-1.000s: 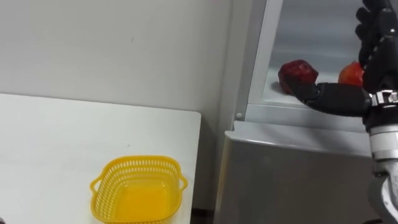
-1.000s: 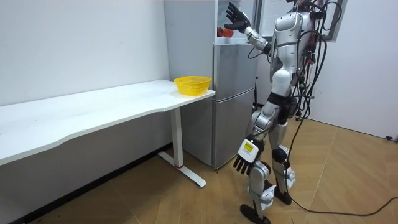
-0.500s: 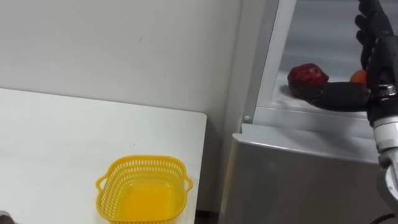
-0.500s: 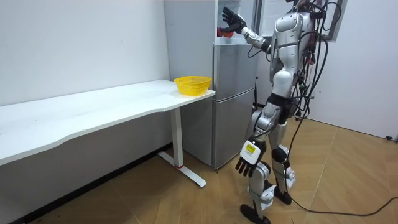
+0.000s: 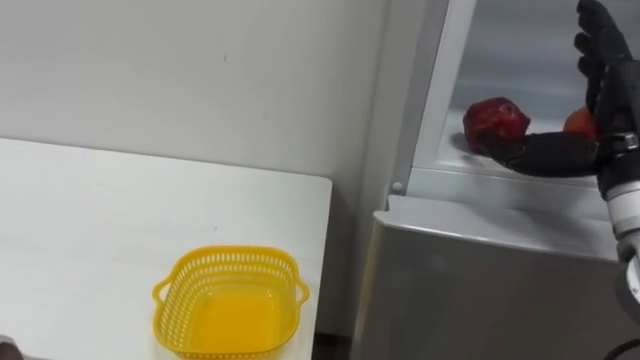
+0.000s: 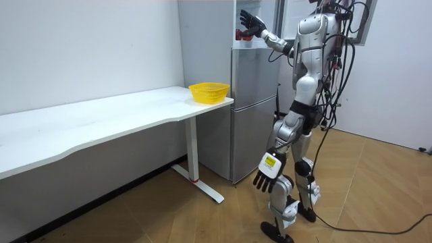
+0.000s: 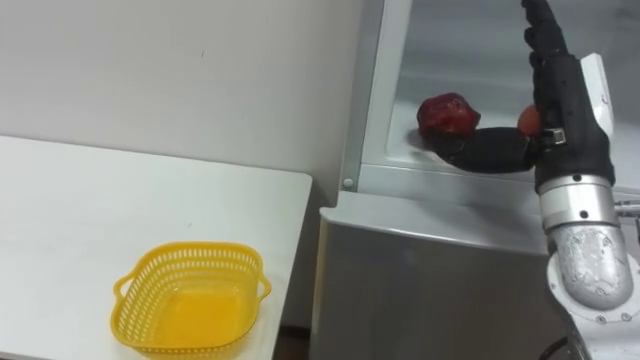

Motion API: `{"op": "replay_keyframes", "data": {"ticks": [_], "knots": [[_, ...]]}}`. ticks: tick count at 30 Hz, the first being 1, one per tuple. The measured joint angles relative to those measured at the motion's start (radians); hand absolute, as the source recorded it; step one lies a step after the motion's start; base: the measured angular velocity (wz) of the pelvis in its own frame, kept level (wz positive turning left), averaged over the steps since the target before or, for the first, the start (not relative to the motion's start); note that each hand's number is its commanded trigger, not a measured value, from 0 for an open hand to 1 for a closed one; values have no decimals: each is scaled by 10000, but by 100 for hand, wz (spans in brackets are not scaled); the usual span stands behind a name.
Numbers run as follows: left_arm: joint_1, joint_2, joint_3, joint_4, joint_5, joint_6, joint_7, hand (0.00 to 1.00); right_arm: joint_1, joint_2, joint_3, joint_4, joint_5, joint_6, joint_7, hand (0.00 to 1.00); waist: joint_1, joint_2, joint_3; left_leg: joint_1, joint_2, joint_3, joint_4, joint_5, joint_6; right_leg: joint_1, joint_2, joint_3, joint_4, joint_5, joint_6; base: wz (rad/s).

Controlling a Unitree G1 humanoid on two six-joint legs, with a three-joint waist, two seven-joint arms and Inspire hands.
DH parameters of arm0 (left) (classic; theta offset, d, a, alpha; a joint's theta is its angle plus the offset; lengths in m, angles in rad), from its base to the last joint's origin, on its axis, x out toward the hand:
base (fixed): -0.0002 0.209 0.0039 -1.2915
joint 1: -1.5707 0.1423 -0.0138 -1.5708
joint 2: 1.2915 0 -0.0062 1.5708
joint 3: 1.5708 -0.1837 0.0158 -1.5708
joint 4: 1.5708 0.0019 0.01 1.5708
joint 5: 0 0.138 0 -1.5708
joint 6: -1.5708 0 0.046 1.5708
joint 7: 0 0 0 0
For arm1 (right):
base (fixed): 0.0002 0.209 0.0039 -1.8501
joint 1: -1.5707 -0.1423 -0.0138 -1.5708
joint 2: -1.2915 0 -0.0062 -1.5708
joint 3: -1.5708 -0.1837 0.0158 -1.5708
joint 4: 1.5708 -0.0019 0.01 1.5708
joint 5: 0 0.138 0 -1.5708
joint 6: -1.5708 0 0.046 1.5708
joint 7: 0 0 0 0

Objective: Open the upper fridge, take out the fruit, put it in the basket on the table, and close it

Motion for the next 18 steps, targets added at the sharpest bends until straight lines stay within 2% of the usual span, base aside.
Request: {"op": "replay_keyframes", "data": {"ticks": [6, 13, 18], "knots": [[24, -2, -8, -423, -2, 73, 74, 0, -67, -1, 1, 93, 113, 258, 165, 0, -6, -8, -5, -81, 0, -33, 39, 0, 0, -51, -3, -67, 0, 0, 0, 0], [40, 1, -149, -600, -6, 175, 75, 0, -548, -46, 182, 479, 248, 444, 184, 0, -22, -92, -57, -82, 0, -99, 54, 1, -2, -21, -11, -264, 8, 0, 0, 2], [47, 38, -200, -607, -81, 208, 68, 0, -613, -49, 340, 740, 382, 452, 195, 0, -1, -205, -24, -65, 0, -126, 76, 1, -2, 23, -12, -278, 8, 0, 0, 0]]}}
